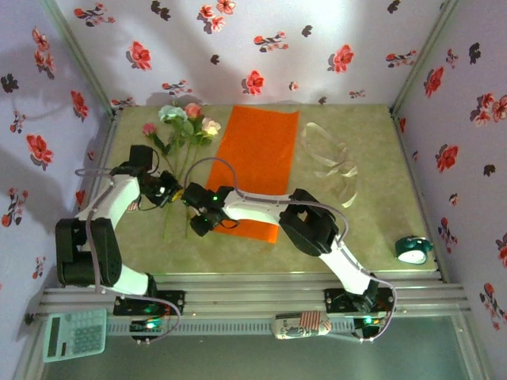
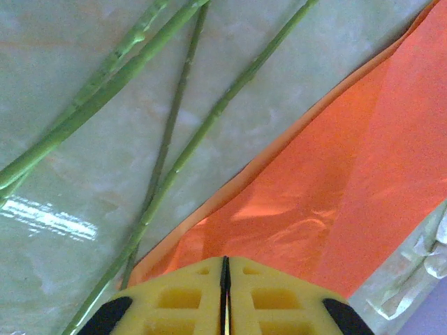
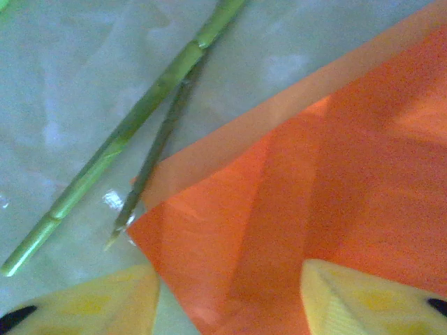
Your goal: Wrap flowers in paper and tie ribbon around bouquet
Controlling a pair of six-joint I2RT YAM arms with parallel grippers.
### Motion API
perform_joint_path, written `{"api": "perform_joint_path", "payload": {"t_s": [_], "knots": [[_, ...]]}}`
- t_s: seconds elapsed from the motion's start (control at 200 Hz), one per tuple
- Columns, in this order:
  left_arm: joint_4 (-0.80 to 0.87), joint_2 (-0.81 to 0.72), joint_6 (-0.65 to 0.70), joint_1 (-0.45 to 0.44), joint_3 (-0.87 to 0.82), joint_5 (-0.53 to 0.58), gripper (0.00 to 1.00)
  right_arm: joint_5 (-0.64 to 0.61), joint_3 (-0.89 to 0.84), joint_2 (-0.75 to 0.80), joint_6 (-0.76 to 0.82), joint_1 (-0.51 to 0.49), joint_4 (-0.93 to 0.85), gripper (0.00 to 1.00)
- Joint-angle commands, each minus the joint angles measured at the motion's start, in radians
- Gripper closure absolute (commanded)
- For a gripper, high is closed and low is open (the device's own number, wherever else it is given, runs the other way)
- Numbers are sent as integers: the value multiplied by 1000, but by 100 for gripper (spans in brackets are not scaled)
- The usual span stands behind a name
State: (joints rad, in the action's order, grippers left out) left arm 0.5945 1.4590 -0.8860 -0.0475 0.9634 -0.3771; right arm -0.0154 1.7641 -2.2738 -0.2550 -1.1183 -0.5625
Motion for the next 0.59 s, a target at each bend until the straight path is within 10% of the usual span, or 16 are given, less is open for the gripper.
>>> {"api": "perform_joint_path", "payload": {"t_s": [0.0,0.215,0.59], "knots": [[54,-38,31,6,-14,0,90,-35,8,-31,-32,-7,-28,59],[82,-78,35,-4,-47,-63,92,9,-58,79,-71,14,51,100],[69,-99,-16,-86,-112,-85,97,242,-216,255,-197,126,191,100]]}}
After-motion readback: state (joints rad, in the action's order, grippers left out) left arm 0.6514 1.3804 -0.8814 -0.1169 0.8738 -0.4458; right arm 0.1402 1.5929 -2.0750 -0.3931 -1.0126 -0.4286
